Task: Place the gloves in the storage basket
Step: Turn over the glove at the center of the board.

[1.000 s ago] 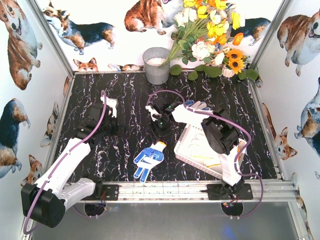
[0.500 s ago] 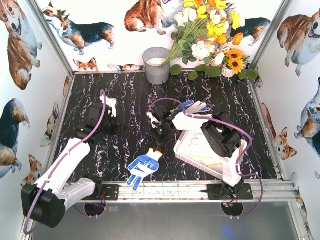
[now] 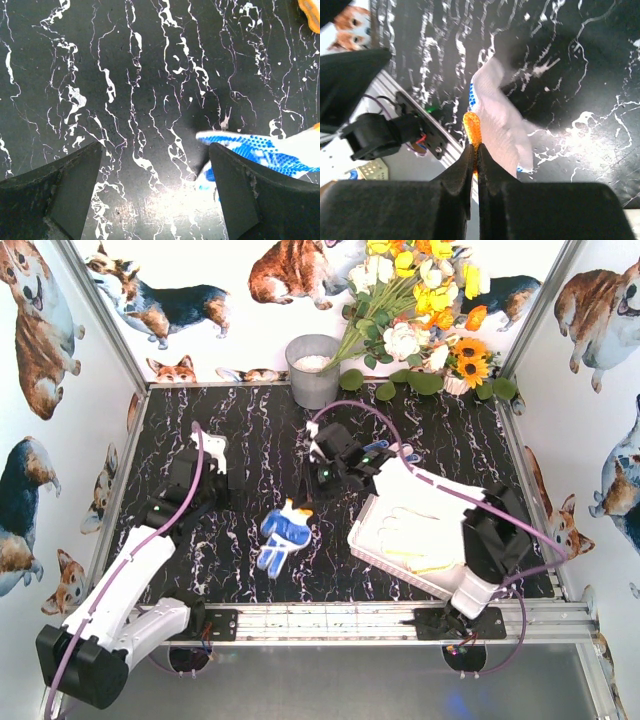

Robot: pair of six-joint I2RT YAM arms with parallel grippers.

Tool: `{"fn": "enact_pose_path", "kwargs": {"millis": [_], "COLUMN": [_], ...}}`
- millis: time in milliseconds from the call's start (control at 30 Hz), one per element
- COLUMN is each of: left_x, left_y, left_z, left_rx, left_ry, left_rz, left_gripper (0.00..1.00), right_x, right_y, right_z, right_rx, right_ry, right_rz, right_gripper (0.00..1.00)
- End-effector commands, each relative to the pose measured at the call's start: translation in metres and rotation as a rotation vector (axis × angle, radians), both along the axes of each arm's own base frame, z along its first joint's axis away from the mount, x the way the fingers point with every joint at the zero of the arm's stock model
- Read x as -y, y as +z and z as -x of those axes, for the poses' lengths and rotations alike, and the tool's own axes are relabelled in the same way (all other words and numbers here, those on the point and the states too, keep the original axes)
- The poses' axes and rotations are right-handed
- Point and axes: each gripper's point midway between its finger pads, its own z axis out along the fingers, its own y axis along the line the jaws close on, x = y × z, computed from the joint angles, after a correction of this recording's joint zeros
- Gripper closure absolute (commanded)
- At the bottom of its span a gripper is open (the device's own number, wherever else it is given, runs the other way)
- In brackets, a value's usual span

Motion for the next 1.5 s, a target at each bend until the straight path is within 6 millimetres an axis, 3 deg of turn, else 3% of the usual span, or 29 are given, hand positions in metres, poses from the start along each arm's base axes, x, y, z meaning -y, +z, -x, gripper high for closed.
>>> {"fn": "enact_pose_path", "kwargs": {"millis": [0,300,433,567,867,1200,1300,1467], "left_x": [-0.008,-0.009,-0.011,-0.013,-0.019,-0.032,-0.034,-0.034], "left_y": [0.011,0.021,0.025,0.027,0.035,0.045,0.047,0.047], "left_z": [-0.002,-0.001,0.000,0.000,0.001,0.003,0.003,0.003], "left_rx": [0.059,0.101,0.118,0.126,0.158,0.204,0.213,0.213], "left_ry": [0.032,0.034,0.044,0.053,0.082,0.147,0.156,0.160], "left_rz": [0.001,0.012,0.013,0.011,0.004,-0.011,-0.015,-0.016], "left_gripper": [0.17,0.18,0.17,0.17,0.18,0.17,0.17,0.17], "right_x": [-0.006,0.031,0.052,0.060,0.041,-0.014,-0.012,0.017], "right_y": [0.073,0.106,0.116,0.119,0.158,0.149,0.140,0.135], "right_z": [-0.018,-0.014,-0.015,-0.016,-0.034,-0.041,-0.044,-0.061], "right_rx": [0.143,0.224,0.241,0.270,0.338,0.360,0.405,0.519], "right_ry": [-0.090,-0.253,-0.376,-0.433,-0.451,-0.445,-0.412,-0.417], "right_rz": [-0.138,-0.151,-0.164,-0.176,-0.255,-0.340,-0.276,-0.152], "right_gripper": [1.00,1.00,1.00,1.00,1.00,1.00,1.00,1.00]}}
